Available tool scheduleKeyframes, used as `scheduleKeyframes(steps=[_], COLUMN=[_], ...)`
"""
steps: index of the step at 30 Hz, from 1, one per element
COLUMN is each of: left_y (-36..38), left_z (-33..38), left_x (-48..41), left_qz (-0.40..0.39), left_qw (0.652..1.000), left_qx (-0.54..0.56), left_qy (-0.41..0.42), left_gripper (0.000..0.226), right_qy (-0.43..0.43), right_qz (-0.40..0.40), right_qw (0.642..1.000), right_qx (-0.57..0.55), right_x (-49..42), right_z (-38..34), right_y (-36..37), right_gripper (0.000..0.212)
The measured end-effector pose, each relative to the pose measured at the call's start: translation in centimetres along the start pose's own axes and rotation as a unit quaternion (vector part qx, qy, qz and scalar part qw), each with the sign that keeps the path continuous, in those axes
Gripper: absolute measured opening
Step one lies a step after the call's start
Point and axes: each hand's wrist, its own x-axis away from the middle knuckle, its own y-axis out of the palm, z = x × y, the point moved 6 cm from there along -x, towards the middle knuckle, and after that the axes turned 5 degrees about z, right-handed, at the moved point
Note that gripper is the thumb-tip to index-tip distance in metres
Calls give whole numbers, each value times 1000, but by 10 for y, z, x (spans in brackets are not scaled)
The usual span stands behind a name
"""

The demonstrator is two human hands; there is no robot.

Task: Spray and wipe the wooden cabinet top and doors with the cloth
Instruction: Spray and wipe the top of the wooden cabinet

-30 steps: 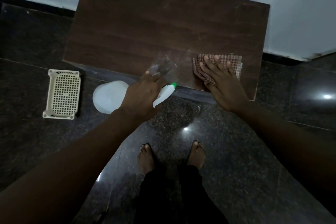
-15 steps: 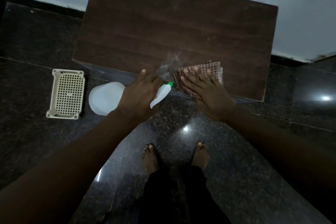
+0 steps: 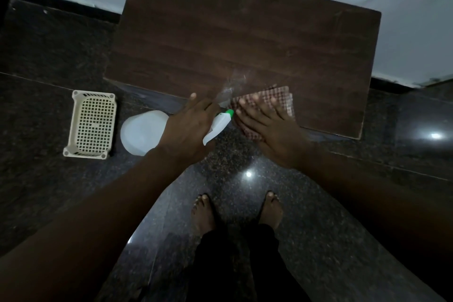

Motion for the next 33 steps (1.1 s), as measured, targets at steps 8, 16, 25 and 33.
scheduleKeyframes(steps=[8,16,25,33], left_y=[1,0,-4,-9], left_z=[-8,-11,-24,-35], left_x=[-1,0,10,20], left_qz=[-8,4,10,12], left_qw=[1000,1000,999,999], left_qx=[8,14,23,21], left_qy=[-6,-9,-28,-44], left_gripper=[42,38,48,53], right_qy=[202,-1,205,210], right_qz=[72,6,73,73], right_qw=[976,1000,973,971], right_qx=[-49,-18,-73,-82], right_x=[-42,-27,-45,-47], right_z=[63,-12,55,54], right_y=[-28,-3,-25,-24], right_gripper=[60,66,62,62])
